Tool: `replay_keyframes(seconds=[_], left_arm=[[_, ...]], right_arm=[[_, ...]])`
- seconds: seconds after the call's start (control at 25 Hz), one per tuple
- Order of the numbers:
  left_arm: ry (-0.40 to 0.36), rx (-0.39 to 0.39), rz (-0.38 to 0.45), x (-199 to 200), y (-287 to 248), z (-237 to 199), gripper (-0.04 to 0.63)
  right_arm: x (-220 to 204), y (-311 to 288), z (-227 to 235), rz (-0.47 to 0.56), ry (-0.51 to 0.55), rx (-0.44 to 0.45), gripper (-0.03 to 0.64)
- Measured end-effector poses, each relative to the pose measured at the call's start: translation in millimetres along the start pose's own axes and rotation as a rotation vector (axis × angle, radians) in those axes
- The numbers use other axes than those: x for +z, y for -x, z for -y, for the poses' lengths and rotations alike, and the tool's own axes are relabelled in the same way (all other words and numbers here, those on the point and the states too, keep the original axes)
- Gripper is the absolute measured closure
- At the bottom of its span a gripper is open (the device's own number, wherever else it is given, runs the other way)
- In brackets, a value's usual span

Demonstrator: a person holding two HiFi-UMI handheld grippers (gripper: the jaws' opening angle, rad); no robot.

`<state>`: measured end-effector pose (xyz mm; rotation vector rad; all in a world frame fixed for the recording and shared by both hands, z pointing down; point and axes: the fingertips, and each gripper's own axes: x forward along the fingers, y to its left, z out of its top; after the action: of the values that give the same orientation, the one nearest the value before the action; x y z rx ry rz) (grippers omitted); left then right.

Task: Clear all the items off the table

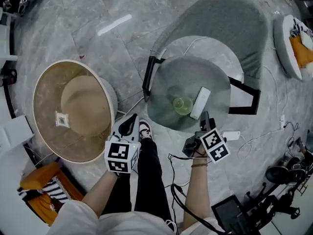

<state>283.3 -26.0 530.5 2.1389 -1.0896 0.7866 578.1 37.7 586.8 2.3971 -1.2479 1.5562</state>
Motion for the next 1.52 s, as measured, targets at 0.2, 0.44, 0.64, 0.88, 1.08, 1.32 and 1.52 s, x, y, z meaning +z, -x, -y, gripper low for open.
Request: replay_keyframes(seconds=[0.2,0.44,0.64,0.88,1.08,1.32,1.52], left_arm=[[0.119,0.108,0.078,27,72,-32,0.592],[0.159,0.204,0.221,84,183,-73,0.592],[0.091,0.231,0.338,120,261,-97,0.592],[0.087,0.312,0.392,109,322,-134,0.592],[0.134,0.407,0.432,81,364,-168,0.592],[0.252,0.555,0.486,22,433,-243,0.592],[0.247,0.623,0.448,-14,436,-281,0.592]], right_arm=[[47,46,-37,0.047,0.111,0.04,0.368],[78,130,-125,0.109,0.233,0.146,0.368],[55,181,-220,0.141,0.347,0.295,0.368],[-16,204,-294,0.068,0.527,0.407,0.371],[-91,218,-379,-0.039,0.706,0.568,0.448],[-209,253,-468,-0.09,0.938,0.753,0.5],[-279,264,-490,-0.152,0.985,0.837,0.5]])
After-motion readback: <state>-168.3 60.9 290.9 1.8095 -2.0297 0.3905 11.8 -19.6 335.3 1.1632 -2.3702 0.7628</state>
